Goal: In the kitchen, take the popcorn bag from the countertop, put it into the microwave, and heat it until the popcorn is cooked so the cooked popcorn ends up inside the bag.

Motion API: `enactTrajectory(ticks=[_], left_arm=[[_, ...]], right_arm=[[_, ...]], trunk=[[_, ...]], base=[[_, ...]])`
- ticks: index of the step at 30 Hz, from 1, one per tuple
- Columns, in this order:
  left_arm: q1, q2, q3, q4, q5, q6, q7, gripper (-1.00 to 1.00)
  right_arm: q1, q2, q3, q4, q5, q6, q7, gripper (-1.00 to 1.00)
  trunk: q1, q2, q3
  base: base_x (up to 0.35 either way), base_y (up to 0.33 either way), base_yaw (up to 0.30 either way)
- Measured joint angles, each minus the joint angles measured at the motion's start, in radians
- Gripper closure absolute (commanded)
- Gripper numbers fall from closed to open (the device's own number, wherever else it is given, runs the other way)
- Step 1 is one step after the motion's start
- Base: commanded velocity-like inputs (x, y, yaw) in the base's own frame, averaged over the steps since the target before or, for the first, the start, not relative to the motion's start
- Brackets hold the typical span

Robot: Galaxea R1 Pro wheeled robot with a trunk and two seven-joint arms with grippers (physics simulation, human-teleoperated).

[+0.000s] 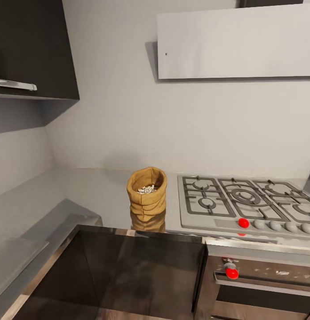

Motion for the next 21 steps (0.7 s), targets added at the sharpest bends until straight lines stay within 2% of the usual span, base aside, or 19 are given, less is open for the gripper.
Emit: enactTrajectory(ticks=[16, 21], left_arm=[[0.0, -0.003, 0.001, 0.0, 0.004, -0.001, 0.01, -1.0], [0.0, -0.003, 0.002, 0.003, 0.004, -0.001, 0.01, -1.0]], right_arm=[[0.0, -0.003, 0.0, -0.001, 0.002, -0.009, -0.002, -1.0], [0.0, -0.003, 0.0, -0.001, 0.001, -0.01, -0.002, -1.0]], trunk=[[0.0, 0.0, 0.0], [-0.019, 0.035, 0.016]], base=[[0.0, 0.0, 0.0], [0.0, 0.0, 0.0]])
